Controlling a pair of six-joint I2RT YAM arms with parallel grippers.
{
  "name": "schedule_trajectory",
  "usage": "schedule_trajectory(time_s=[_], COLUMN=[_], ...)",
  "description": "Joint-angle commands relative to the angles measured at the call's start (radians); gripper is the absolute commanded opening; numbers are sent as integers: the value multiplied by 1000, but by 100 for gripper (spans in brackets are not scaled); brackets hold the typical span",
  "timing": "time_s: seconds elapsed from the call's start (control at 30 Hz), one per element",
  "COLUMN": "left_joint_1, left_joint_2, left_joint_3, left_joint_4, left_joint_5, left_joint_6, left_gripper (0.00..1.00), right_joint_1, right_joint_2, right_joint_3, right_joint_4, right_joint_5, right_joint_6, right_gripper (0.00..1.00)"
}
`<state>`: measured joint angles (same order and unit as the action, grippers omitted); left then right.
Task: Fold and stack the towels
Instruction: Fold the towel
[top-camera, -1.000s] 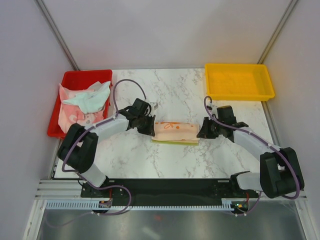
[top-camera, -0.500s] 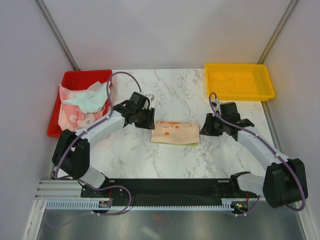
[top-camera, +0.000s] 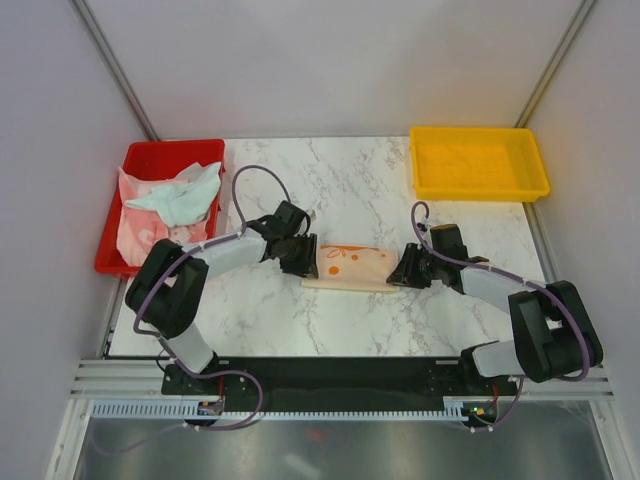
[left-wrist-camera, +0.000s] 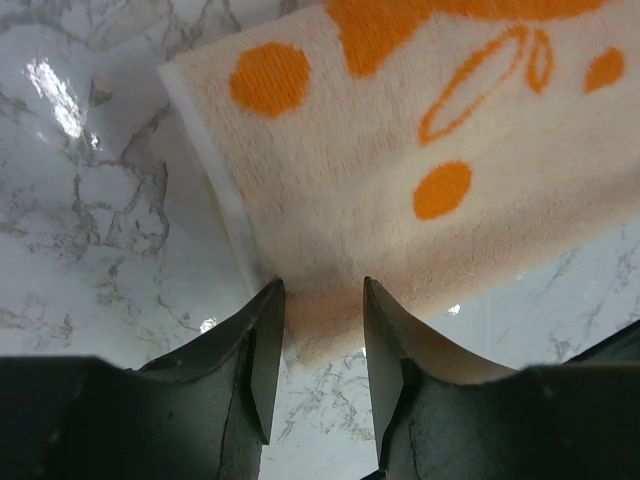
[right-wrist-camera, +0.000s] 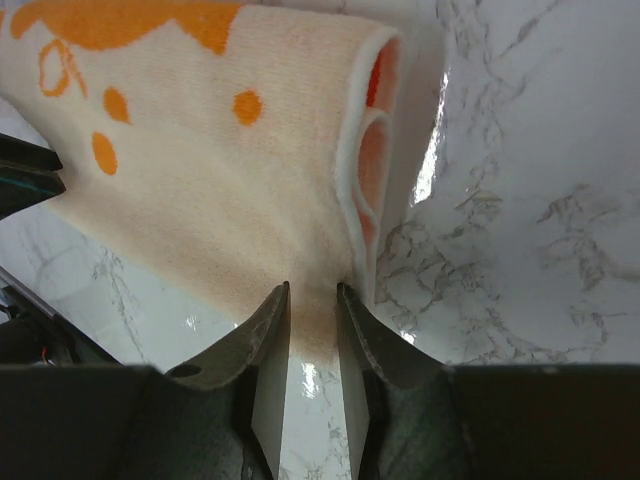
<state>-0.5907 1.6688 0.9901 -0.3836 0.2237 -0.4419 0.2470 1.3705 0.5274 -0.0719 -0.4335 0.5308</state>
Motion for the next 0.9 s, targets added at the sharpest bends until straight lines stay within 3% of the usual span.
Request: schedule_trajectory(time_s=[0.0,0.13,0.27,0.47,0.63,0.87], left_joint_1=[0,0,2,0,11,52], left_joint_2=[9,-3,-29,-27,66,147], left_joint_3=[-5,47,108,157,176,183], left_joint_4=[9,-37,-90,-84,-75,-69], left_joint_5=[-84,-113,-119,-61,-101,-109], left_joint_6=[-49,-46,-34,-34,-18,-23], left_gripper=[45,45,47,49,49,49], right_joint_1=[14,14,14,12,17,80], right_joint_2=[-11,-59,-112,-137,-33,82], right_joint_3=[-18,-43,-23,31,22,3], right_joint_4=[118,95,32,-55,52,193], right_joint_5=[-18,13,18,136,116,107], right_joint_6=[6,3,-2,-29,-26,-12], right_gripper=[33,35,52,62,71,72])
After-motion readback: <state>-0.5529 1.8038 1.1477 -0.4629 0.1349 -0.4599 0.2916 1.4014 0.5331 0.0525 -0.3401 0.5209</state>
